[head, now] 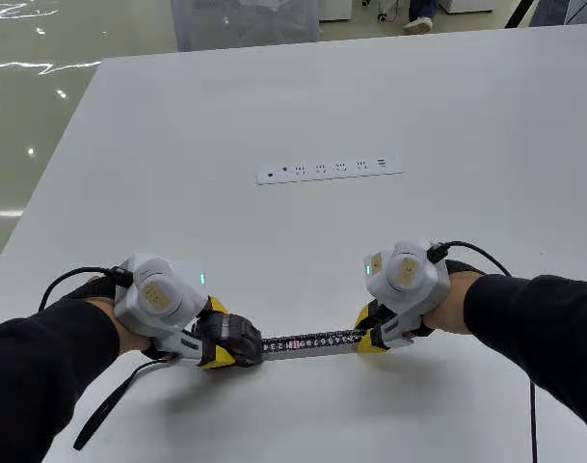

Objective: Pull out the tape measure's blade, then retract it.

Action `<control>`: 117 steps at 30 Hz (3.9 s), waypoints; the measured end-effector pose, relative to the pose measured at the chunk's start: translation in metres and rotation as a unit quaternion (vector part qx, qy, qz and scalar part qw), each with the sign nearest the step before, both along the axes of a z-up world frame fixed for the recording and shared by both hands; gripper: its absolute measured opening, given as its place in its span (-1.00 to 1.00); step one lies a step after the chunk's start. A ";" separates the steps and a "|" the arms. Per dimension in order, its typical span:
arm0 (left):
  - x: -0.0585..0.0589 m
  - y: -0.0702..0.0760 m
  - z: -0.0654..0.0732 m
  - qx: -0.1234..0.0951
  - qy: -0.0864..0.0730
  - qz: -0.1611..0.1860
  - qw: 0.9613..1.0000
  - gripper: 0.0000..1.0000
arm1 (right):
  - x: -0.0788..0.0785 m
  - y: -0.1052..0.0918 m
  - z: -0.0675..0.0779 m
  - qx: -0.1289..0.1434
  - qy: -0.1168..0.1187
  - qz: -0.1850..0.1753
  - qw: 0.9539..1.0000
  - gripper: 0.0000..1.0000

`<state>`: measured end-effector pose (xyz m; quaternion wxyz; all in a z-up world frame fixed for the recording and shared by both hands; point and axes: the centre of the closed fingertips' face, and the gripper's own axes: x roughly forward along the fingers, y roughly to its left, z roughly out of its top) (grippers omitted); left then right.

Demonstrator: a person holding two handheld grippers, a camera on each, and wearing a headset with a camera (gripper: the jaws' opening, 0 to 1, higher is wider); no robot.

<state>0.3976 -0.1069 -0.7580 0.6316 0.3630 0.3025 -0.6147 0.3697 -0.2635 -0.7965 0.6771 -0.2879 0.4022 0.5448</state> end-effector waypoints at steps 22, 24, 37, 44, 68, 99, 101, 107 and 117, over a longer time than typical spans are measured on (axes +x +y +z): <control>0.000 -0.001 0.000 -0.001 0.000 0.000 1.000 -0.42 | -0.002 -0.007 0.000 -0.001 0.001 -0.003 1.000 -0.81; 0.000 -0.001 0.000 -0.001 0.000 0.000 1.000 -0.42 | -0.002 -0.008 0.000 -0.001 0.001 -0.003 1.000 -0.81; 0.000 -0.001 0.000 -0.002 0.001 -0.001 1.000 -0.42 | -0.003 -0.012 0.001 -0.001 0.001 -0.005 1.000 -0.81; 0.000 -0.001 0.000 0.000 0.002 -0.001 1.000 -0.42 | -0.003 -0.015 0.001 -0.001 0.001 -0.005 1.000 -0.82; 0.000 -0.001 0.000 -0.001 0.001 0.000 1.000 -0.42 | -0.004 -0.023 0.000 -0.004 0.000 -0.005 1.000 -0.82; 0.001 -0.001 0.000 0.000 0.000 0.001 1.000 -0.42 | -0.006 -0.037 0.001 -0.006 0.005 -0.012 1.000 -0.82; 0.001 -0.001 0.000 0.000 0.000 0.002 1.000 -0.42 | -0.006 -0.038 0.001 -0.005 0.005 -0.012 1.000 -0.82; 0.001 -0.001 0.000 -0.001 0.000 0.003 1.000 -0.42 | -0.006 -0.041 0.001 -0.006 0.006 -0.013 1.000 -0.82; 0.001 -0.001 0.000 -0.001 0.000 0.003 1.000 -0.42 | -0.007 -0.046 0.001 -0.005 0.005 -0.017 1.000 -0.82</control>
